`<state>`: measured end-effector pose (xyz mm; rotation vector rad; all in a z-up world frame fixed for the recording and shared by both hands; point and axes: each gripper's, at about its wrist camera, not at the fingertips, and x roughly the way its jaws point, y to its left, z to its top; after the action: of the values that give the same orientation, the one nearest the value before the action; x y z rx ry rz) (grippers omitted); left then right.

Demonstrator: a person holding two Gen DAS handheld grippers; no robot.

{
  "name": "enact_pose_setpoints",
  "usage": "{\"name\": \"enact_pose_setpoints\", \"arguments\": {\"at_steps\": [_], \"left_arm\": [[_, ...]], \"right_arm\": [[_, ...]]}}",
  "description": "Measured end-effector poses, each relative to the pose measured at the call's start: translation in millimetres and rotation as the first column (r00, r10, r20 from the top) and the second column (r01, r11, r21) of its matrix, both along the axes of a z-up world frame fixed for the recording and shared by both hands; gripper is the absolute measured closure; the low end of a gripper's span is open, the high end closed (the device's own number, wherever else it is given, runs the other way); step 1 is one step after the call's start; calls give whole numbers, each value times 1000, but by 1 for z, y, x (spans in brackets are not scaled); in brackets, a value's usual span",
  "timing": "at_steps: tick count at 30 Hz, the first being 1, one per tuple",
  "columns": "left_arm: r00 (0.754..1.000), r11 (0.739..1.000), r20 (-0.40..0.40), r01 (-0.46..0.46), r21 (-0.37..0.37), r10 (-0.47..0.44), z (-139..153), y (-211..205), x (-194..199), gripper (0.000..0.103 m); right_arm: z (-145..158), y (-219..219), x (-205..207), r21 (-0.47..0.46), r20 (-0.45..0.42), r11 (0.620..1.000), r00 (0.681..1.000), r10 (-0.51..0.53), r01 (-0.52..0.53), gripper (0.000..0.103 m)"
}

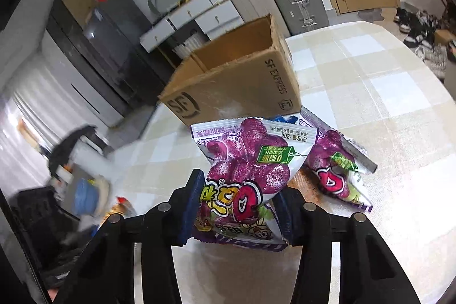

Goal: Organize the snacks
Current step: 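Grasp the purple grape candy bag with the right tool, then lift both held bags and carry them over the SF box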

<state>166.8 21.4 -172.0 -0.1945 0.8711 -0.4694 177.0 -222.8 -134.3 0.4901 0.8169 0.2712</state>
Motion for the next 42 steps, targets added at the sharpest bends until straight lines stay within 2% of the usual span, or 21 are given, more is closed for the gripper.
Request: {"name": "enact_pose_setpoints", "arguments": {"at_steps": [6, 10, 19, 30, 42], "left_arm": [[999, 1000, 36, -6, 10, 5, 15, 0, -15, 60], [998, 1000, 60, -4, 22, 3, 27, -3, -29, 60], [996, 998, 89, -1, 63, -4, 48, -13, -64, 60], [990, 997, 138, -23, 73, 13, 81, -15, -104, 60], [981, 996, 193, -16, 87, -1, 108, -19, -133, 60]], "right_arm": [[17, -7, -24, 132, 57, 991, 998, 21, -29, 55], [31, -4, -46, 153, 104, 986, 994, 46, -62, 55], [58, 1, -98, 134, 193, 982, 975, 107, -135, 55], [88, 2, -148, 103, 301, 979, 943, 139, -177, 55], [103, 3, -167, 92, 345, 976, 926, 153, -196, 55]]}}
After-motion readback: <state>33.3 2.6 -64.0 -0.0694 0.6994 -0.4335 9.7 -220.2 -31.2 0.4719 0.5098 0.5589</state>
